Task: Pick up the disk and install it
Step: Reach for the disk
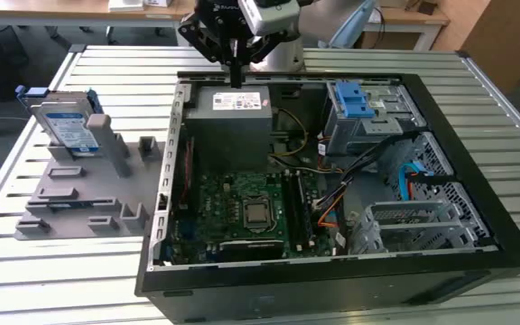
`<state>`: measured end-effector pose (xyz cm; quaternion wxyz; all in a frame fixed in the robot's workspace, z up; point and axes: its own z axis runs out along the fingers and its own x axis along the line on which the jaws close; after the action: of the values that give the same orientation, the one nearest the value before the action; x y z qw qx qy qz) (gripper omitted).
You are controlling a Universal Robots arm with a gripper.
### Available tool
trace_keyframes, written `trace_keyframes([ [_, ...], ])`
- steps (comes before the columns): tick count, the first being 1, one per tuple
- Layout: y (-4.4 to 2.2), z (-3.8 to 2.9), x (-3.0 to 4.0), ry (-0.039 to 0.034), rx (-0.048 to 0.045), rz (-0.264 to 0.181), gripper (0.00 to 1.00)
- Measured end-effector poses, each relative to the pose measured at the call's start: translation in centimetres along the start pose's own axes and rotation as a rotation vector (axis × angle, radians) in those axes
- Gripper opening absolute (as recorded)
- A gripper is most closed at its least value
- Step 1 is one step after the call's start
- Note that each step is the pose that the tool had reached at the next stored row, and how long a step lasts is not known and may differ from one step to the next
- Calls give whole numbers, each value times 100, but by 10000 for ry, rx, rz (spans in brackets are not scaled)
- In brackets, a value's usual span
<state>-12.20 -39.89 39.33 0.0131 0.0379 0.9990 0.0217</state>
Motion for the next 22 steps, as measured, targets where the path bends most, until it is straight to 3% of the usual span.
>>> trace_keyframes([
  [2,-1,3,19,-1,-1,0,11],
  [3,-6,2,73,0,0,0,11],
  [22,-11,1,142,0,0,0,11],
])
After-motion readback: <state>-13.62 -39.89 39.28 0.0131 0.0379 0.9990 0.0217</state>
